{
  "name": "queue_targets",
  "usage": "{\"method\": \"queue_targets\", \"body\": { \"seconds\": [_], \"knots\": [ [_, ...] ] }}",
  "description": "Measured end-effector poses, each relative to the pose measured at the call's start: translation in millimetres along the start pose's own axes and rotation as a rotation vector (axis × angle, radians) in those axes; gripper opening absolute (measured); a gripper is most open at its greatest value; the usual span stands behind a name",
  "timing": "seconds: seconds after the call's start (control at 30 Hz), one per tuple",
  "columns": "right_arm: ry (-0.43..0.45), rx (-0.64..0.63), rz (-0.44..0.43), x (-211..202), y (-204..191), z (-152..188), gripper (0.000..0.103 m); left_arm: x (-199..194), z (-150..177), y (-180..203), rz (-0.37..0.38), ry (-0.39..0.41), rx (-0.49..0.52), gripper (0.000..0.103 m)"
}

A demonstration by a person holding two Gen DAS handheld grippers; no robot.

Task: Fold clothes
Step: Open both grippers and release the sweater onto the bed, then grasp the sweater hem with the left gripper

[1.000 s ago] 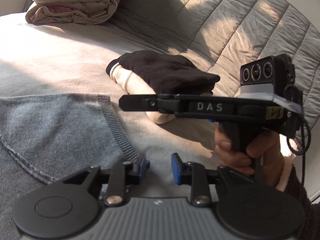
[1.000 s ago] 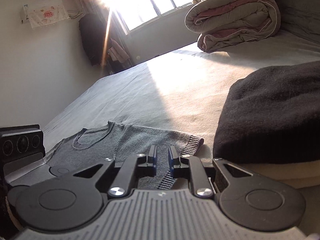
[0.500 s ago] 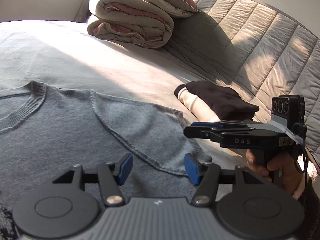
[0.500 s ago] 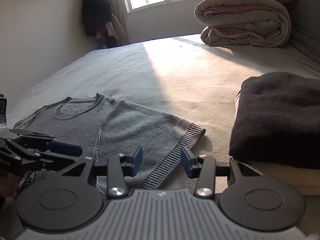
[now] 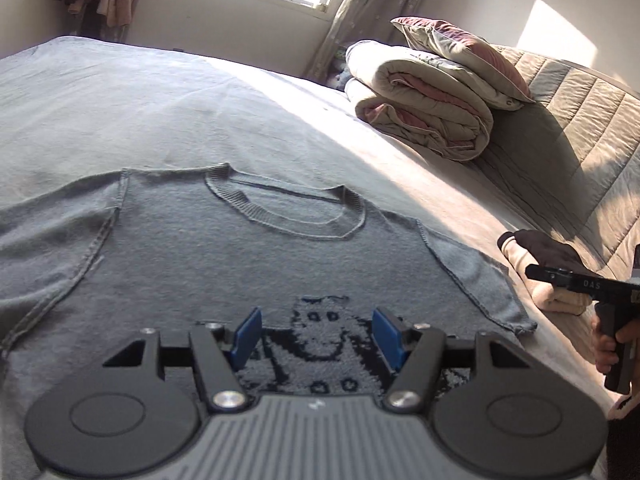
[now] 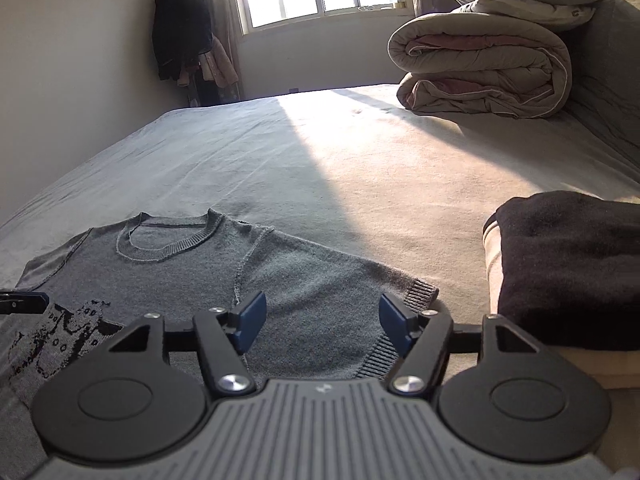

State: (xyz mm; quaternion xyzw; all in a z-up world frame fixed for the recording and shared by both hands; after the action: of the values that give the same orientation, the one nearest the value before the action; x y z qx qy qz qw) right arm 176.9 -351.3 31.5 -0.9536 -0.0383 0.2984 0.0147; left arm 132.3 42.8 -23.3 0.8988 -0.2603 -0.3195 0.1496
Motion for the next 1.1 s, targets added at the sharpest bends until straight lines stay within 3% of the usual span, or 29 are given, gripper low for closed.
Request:
{"method": "queue_targets", "body": {
  "seconds": [0.27,0.47,0.57,0.7,0.77,0.83,0.9,0.97,1.1],
  "knots": [
    [0.021,-0.13,0.005,-20,-68,-41,0.071,-68,-23,-80,-0.247,0.063,-0.129,0.066],
    [0.029,-0.182,-0.075,-4,-153,-57,0.073,-80,-39,-155,-0.491,0.05,-0.114,0.066],
    [0.0,-0.174,-0.118,12,-193,-56,0.073,-68,-40,-189,-0.493,0.037,-0.149,0.065],
    [-0.015,-0.171,-0.156,28,-240,-45,0.073,-57,-45,-201,-0.447,0.087,-0.104,0.063],
    [-0.03,-0.183,-0.204,34,-263,-36,0.073,-53,-47,-205,-0.415,0.1,-0.106,0.055],
    [-0.054,-0.198,-0.272,35,-287,-26,0.062,-50,-50,-209,-0.383,0.112,-0.114,0.025],
    [-0.071,-0.211,-0.327,38,-313,-15,0.056,-46,-51,-215,-0.361,0.106,-0.114,0.009],
    [-0.081,-0.23,-0.377,40,-337,-6,0.05,-43,-53,-217,-0.341,0.1,-0.102,0.005],
    [-0.074,-0.292,-0.436,41,-380,2,0.038,-47,-56,-218,-0.334,0.161,-0.1,0.004]
  ]
}}
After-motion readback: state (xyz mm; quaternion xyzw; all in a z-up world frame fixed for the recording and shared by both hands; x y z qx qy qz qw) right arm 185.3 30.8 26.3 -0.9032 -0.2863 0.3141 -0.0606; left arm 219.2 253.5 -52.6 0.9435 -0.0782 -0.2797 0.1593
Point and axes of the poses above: each gripper's, at about its wrist camera, not at the fingertips, and x roughly the way its jaws point, y to its right, z to its underside, the point moved 3 cm from there along x, roughly the way its jaws point, and after that the axes turned 12 degrees about z, right-handed, at the moved point
